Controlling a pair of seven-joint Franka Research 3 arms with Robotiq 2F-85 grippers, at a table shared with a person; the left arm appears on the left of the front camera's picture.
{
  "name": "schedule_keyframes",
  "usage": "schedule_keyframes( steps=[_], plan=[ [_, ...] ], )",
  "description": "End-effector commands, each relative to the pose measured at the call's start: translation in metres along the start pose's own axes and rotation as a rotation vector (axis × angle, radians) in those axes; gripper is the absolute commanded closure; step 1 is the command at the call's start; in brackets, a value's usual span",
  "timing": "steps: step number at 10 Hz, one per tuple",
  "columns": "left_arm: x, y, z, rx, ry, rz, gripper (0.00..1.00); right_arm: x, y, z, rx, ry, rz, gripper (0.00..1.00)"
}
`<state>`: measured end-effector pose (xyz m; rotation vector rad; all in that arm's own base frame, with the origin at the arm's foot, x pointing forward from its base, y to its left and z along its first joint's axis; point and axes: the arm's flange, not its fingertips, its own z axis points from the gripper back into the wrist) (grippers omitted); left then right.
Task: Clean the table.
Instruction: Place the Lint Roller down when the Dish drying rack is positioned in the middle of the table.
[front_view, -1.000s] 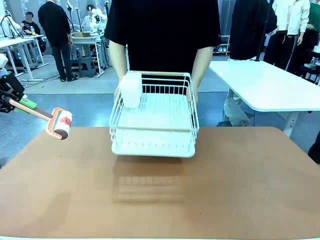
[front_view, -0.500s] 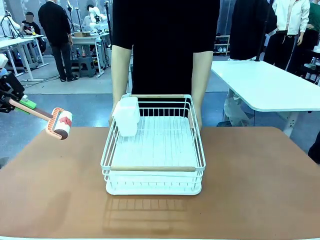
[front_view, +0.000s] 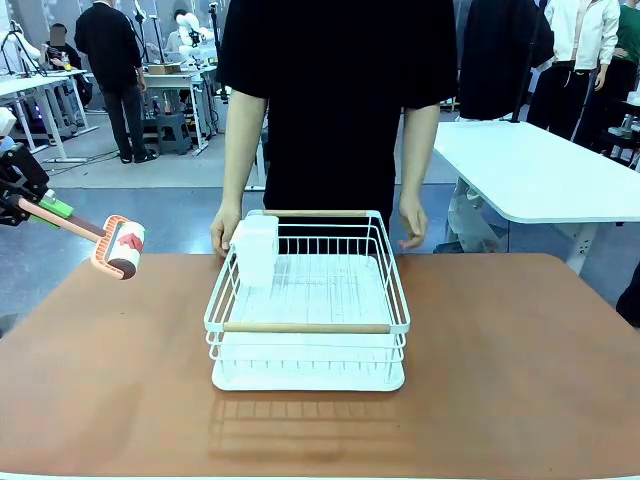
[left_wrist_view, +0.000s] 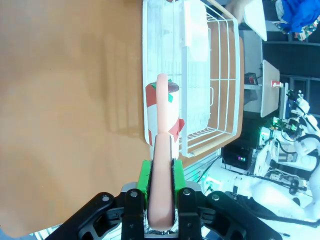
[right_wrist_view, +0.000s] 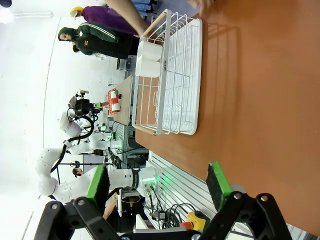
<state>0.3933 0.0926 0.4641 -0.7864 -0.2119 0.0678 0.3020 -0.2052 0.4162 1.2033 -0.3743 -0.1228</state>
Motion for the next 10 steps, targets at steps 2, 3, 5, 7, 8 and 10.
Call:
schedule_keyframes(
  steps=[2,3,5,7,8,10],
  plan=[
    [-0.0006,0.0012,0.0021,-0.003,-0.002,0.002,0.79,0.0003,0.0026,0.0014,0.015,-0.006,0.008,0.00],
    [-0.0006,0.0012,0.0021,-0.003,-0.002,0.002,0.79,0.0003,0.0026,0.0014,0.015,-0.006,0.008,0.00],
    [-0.0006,0.0012,0.0021,-0.003,-0.002,0.002,0.79,0.0003,0.0026,0.0014,0.015,-0.006,0.008,0.00],
    [-0.0006,0.0012,0.0021,-0.003,-0.002,0.002,0.79,0.0003,0.0026,0.0014,0.015,-0.006,0.008,0.00],
    [-0.0006,0.0012,0.0021,-0.003,-0.002,0.002,0.79,0.0003,0.0026,0.0014,0.015,-0.006,0.008,0.00],
    [-0.0006,0.0012,0.0021,-0.003,-0.002,0.002,0.79,0.0003,0.0026,0.0014,0.015,-0.006,0.008,0.00]
  ],
)
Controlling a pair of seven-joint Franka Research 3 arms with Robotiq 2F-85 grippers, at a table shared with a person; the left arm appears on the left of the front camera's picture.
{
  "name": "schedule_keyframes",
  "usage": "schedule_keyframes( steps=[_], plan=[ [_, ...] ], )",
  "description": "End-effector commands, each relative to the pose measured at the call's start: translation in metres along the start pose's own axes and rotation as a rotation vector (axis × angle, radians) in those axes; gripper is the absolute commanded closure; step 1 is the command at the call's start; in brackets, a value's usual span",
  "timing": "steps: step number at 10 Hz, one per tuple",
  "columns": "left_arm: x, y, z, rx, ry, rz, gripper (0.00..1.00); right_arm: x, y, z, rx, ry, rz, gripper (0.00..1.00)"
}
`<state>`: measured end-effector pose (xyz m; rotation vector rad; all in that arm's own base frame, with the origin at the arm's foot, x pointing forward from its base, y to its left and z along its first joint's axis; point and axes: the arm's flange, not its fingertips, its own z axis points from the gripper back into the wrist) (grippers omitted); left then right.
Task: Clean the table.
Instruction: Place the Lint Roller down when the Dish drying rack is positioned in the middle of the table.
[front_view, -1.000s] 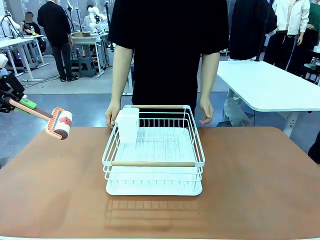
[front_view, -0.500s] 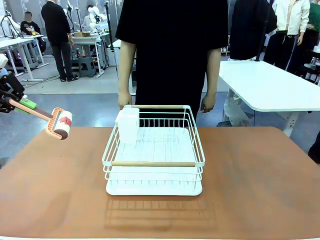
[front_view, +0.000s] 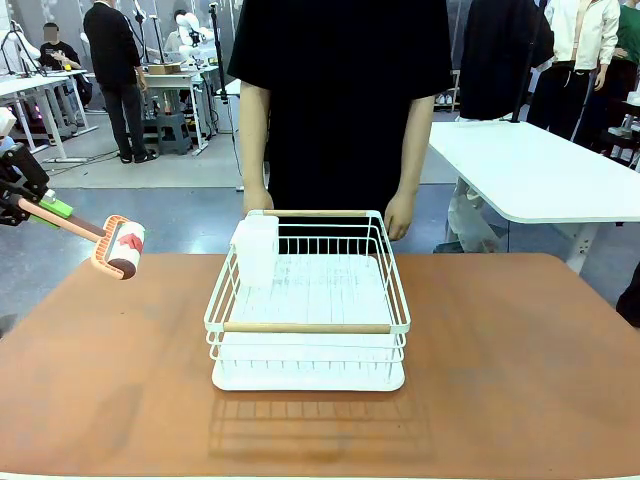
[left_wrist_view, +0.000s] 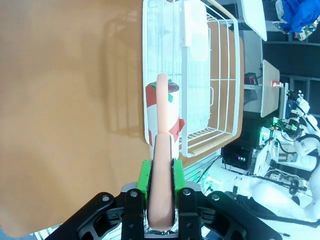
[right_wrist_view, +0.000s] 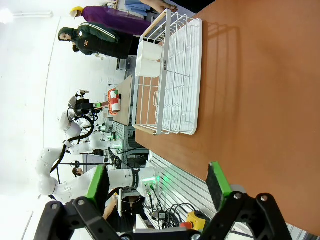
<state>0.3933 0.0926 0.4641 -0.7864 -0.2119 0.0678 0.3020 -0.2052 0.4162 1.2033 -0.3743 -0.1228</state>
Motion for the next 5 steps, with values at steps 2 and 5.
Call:
schedule_keyframes(
  steps=[2,5],
  plan=[
    [-0.001,0.001,0.002,-0.003,-0.002,0.002,0.79,0.000,0.003,0.001,0.015,-0.006,0.008,0.00],
    [0.016,-0.014,-0.007,0.080,-0.199,0.280,0.79,0.000,0.003,0.001,0.015,-0.006,0.008,0.00]
  ],
)
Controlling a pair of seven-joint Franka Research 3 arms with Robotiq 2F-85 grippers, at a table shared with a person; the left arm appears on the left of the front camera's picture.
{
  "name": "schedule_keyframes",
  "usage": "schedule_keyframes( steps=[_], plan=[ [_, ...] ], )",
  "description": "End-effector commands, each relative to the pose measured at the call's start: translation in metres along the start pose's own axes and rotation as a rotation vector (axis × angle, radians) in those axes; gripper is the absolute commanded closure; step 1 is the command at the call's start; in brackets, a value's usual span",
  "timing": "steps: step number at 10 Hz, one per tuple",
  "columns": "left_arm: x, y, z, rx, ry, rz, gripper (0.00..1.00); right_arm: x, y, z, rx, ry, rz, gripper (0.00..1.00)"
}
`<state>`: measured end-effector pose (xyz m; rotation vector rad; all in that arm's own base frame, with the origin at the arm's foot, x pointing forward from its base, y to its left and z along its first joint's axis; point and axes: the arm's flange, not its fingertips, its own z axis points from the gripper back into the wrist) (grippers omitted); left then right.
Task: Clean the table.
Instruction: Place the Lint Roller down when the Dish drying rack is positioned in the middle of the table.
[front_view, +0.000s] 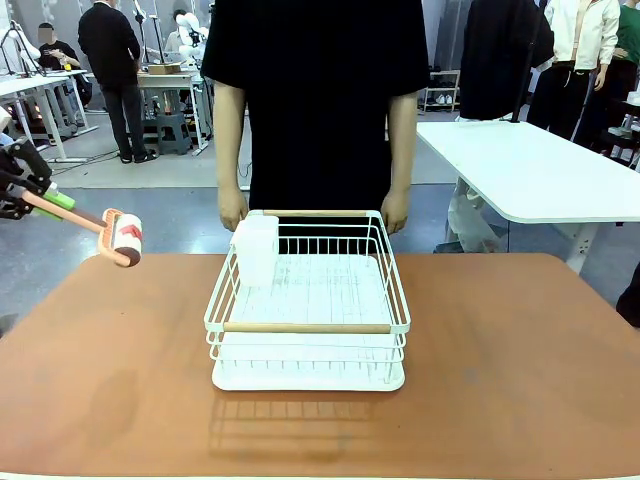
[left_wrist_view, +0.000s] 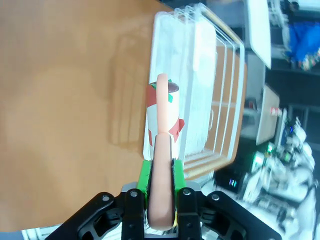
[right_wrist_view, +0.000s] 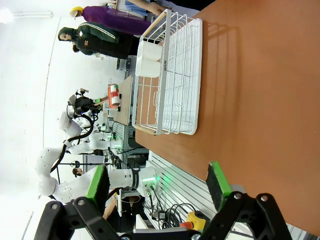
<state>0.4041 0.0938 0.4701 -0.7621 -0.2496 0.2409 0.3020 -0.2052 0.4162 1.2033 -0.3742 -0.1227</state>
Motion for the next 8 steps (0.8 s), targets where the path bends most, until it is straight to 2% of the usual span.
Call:
schedule_keyframes(
  steps=[1,4,5,7,8],
  plan=[
    [0.003,-0.014,-0.013,0.073,-0.180,0.223,0.79,0.000,0.003,0.001,0.015,-0.006,0.008,0.00],
    [0.017,-0.007,-0.028,0.126,-0.306,0.492,0.79,0.000,0.003,0.001,0.015,-0.006,0.008,0.00],
    [0.017,-0.007,-0.038,0.139,-0.341,0.545,0.79,0.000,0.003,0.001,0.015,-0.006,0.008,0.00],
    [0.020,0.009,-0.069,0.118,-0.497,0.697,0.79,0.000,0.003,0.001,0.015,-0.006,0.008,0.00],
    [0.014,0.017,-0.083,0.110,-0.514,0.732,0.79,0.000,0.003,0.001,0.015,-0.006,0.008,0.00]
  ],
)
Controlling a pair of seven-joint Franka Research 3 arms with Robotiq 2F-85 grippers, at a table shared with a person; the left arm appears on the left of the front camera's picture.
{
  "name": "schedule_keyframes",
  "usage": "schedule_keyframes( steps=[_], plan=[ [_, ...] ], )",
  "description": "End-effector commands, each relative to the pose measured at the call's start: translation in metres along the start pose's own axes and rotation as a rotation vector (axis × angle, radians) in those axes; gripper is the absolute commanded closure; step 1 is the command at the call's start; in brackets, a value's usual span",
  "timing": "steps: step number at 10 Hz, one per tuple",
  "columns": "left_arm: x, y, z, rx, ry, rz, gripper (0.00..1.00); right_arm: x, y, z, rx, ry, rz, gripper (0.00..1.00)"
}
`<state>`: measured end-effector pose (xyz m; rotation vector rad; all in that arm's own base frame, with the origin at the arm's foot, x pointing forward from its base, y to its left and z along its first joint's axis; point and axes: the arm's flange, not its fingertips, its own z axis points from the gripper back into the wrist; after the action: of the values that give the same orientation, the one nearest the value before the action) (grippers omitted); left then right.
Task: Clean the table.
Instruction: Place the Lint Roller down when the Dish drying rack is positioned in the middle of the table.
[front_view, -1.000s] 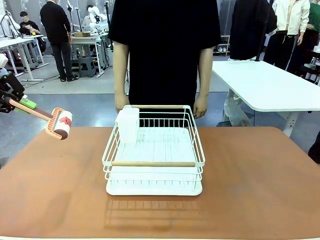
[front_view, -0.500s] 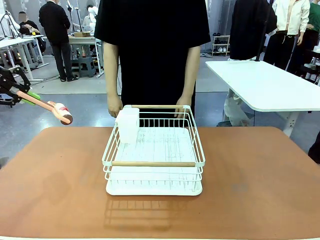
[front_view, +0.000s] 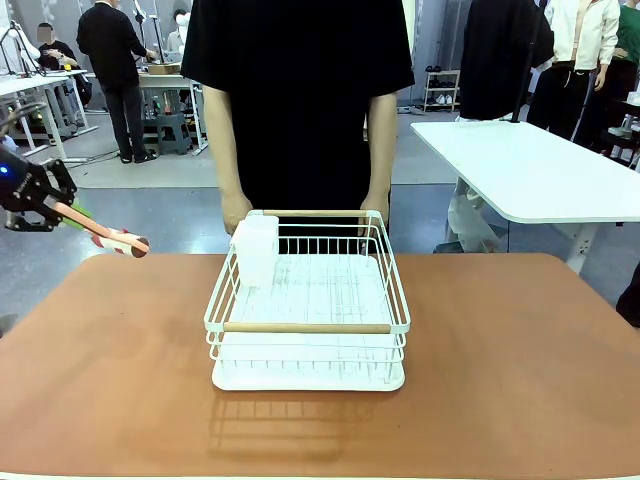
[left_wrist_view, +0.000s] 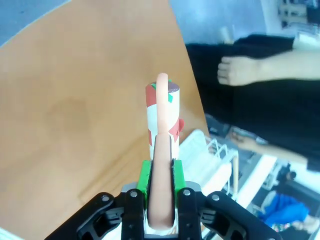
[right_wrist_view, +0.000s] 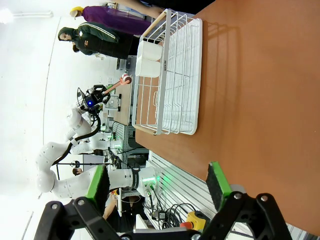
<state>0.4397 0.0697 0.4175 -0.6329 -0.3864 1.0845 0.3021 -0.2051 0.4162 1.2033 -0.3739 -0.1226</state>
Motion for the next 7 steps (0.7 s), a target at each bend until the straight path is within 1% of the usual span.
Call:
schedule_keyframes(
  steps=[1,2,3,5,7],
  plan=[
    [-0.017,0.017,-0.028,-0.058,-0.080,0.051,0.79,0.000,0.003,0.001,0.015,-0.006,0.008,0.00],
    [-0.021,0.033,-0.042,-0.039,-0.078,0.063,0.79,0.000,0.003,0.001,0.015,-0.006,0.008,0.00],
    [-0.021,0.041,-0.052,-0.034,-0.082,0.083,0.79,0.000,0.003,0.001,0.015,-0.006,0.008,0.00],
    [-0.021,0.059,-0.075,-0.053,-0.102,0.118,0.79,0.000,0.003,0.001,0.015,-0.006,0.008,0.00],
    [-0.023,0.075,-0.095,-0.066,-0.107,0.127,0.79,0.000,0.003,0.001,0.015,-0.006,0.008,0.00]
  ],
)
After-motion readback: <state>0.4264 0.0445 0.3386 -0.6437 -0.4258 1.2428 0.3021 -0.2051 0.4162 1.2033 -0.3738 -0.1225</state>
